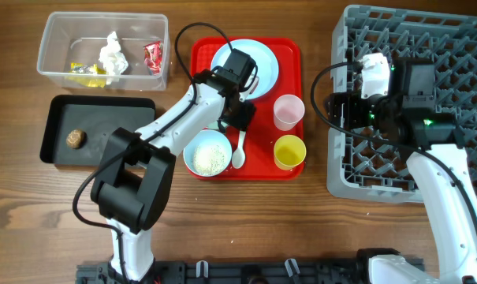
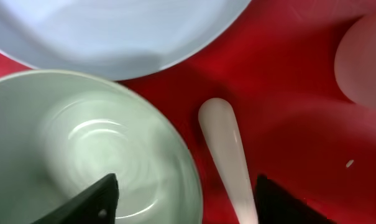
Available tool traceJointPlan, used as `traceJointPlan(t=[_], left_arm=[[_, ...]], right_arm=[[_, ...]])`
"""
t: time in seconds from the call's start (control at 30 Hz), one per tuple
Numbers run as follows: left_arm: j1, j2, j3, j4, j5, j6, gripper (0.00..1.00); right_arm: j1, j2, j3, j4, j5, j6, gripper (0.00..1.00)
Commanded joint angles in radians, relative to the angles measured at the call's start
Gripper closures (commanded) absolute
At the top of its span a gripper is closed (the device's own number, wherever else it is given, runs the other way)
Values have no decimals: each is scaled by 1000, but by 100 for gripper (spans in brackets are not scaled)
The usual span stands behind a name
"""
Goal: Sort waste into correct bins and load items into the dishwasher rack
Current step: 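Return the green bowl to the red tray and release, then grasp the blue bowl of rice with the left gripper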
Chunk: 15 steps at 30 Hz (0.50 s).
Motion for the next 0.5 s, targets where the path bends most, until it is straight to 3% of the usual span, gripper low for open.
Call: traceJointPlan(t=[0.0,0.13,0.27,0.33,0.47], left_arm=[[-3,-34,42,-40,8,-10,22],[-6,-140,104,-143,12,-19,24],[-11,-175,92,-280,12,-141,27],[-30,-175,19,-296,11,-211,21],[-74,-175,-82,-243,12,-210,22]], right_arm=[[0,10,6,2,-13,14,0],[0,10,6,2,-13,14,0],[0,10,6,5,-13,14,0],[0,10,6,5,-13,14,0],[0,10,6,5,-14,15,0]])
